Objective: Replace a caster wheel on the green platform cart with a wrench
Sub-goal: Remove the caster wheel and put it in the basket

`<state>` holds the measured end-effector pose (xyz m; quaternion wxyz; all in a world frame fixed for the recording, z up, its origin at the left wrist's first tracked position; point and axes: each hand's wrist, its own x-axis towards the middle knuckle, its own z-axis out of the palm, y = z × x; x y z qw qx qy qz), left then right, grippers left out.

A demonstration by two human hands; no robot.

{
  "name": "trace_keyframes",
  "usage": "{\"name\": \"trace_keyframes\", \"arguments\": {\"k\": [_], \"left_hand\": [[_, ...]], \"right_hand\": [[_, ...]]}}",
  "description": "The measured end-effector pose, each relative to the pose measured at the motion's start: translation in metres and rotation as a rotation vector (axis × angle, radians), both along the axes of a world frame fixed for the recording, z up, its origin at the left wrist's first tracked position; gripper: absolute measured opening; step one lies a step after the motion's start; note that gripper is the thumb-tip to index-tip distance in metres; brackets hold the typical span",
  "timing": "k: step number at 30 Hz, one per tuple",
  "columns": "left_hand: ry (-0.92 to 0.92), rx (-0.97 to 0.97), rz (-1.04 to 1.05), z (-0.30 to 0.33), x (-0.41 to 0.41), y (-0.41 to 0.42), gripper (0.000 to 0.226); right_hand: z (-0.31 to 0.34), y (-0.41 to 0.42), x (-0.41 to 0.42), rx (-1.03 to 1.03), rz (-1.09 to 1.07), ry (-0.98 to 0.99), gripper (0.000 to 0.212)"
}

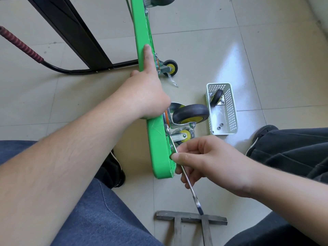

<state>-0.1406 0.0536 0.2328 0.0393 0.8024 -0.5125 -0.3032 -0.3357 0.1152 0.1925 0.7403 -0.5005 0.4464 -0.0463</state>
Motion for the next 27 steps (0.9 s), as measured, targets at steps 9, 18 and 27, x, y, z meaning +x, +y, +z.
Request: {"name": "trace_keyframes", "arguments": {"k": [9, 18, 27], "left_hand": [[-0.001, -0.003, 0.001, -0.002, 0.001, 0.0, 0.112], [-0.022, -0.022, -0.003, -0.005, 0.003, 0.0, 0.113], [-0.005, -0.024, 0.009, -0.007, 0.003, 0.0, 0.115]], "right_hand": [[-0.023, -0.002, 0.001, -0.049, 0.055, 0.009, 0.019], [-0.056, -0.008, 0.002, -0.434, 0.141, 0.071, 0.007], [-0.066, -0.01, 0.004, -0.578, 0.166, 0.072, 0.009]]}}
